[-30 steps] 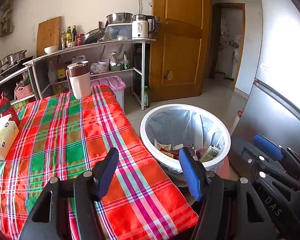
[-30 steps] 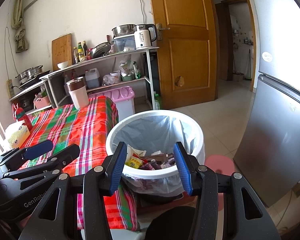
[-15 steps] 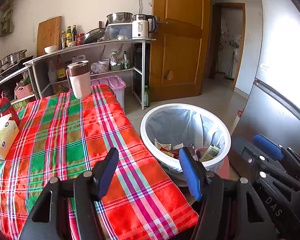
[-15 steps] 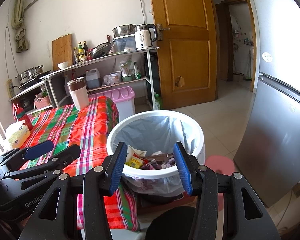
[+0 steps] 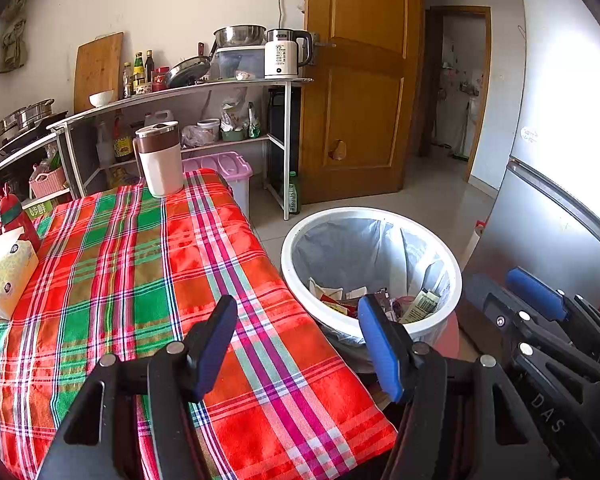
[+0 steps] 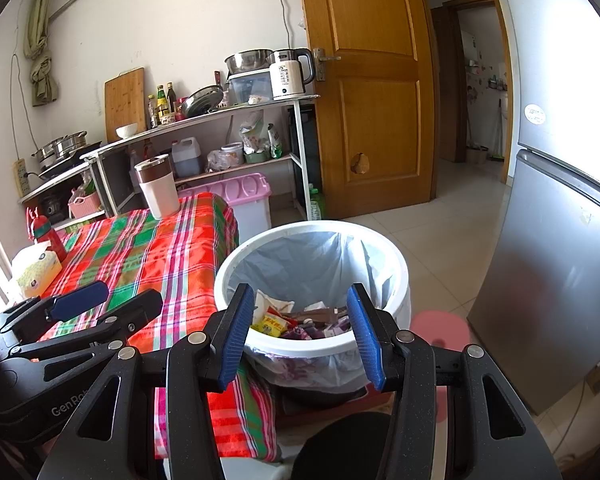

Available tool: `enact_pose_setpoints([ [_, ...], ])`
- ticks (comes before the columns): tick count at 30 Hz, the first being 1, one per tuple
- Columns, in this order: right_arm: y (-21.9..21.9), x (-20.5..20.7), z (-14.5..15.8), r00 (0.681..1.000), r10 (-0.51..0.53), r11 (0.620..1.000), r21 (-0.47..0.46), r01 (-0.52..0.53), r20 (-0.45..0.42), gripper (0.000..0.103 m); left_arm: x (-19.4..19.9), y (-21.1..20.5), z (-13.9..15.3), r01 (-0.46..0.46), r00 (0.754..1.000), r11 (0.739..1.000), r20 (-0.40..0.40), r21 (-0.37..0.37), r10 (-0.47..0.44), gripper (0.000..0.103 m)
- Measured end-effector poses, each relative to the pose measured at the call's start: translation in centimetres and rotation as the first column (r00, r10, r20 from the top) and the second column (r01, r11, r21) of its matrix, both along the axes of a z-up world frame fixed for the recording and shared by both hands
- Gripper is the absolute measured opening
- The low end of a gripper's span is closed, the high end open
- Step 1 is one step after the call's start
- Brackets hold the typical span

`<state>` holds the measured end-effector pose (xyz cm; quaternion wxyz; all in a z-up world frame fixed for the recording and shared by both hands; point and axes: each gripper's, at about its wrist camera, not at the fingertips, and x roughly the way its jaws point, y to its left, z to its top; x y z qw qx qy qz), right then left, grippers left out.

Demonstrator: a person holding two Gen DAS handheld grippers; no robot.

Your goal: Collect trash

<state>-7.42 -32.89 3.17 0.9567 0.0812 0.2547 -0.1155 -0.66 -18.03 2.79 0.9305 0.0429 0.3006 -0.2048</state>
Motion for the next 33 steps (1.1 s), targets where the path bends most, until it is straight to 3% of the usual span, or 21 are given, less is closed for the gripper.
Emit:
enact_pose_setpoints([
  [33,0.33,0.04,0.03,1.0,0.005,1.0,0.002,-0.005,0.002,0.05,-0.02,0.1,-0.11,-0.001,1.0,1.0,-0.002,0.001,0.001,0.065],
])
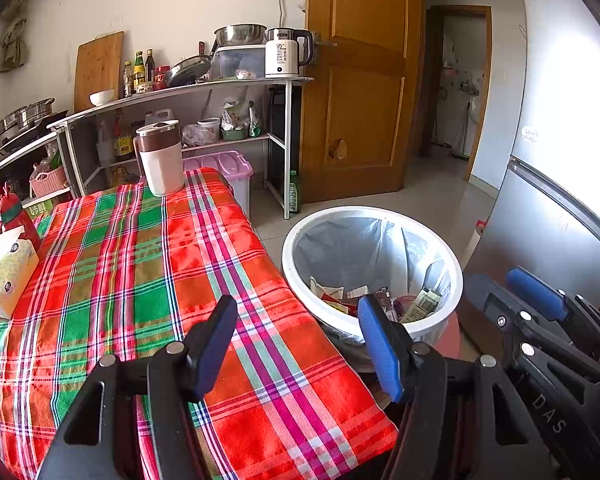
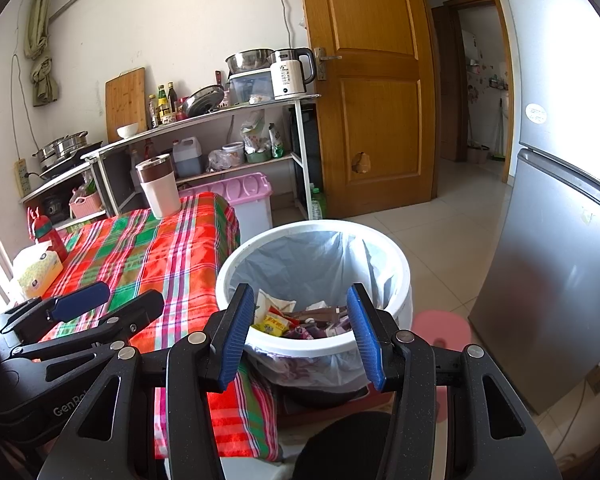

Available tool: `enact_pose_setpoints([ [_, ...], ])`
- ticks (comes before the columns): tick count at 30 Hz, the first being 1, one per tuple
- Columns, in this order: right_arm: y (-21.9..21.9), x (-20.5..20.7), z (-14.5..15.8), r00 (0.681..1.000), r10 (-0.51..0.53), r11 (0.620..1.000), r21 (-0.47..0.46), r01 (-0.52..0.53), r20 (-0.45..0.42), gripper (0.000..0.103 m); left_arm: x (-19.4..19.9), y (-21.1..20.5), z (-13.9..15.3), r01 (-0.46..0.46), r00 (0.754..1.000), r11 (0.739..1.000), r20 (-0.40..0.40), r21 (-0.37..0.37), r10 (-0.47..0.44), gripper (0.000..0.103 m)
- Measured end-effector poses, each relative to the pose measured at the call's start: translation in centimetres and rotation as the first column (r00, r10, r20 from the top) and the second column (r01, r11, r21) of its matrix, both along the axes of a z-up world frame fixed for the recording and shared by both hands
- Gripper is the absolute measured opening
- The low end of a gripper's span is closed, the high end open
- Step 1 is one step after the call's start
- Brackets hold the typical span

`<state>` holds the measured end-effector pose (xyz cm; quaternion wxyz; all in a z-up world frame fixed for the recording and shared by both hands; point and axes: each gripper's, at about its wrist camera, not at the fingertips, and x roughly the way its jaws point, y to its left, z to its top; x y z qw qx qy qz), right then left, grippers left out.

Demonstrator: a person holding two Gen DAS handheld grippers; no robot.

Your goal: Collect trash

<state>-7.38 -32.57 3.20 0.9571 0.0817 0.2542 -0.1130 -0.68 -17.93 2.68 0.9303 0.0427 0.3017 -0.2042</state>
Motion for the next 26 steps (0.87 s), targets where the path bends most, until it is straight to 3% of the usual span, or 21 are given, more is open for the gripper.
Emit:
enact_pose_setpoints([
  [26,-0.03,-0.01,0.0,1.0,0.001,1.0,0.001,-0.001,-0.001,0.05,0.08,0.11,-0.17,-0.001,1.0,1.0,-0.007,-0.002,0.001,0.065],
])
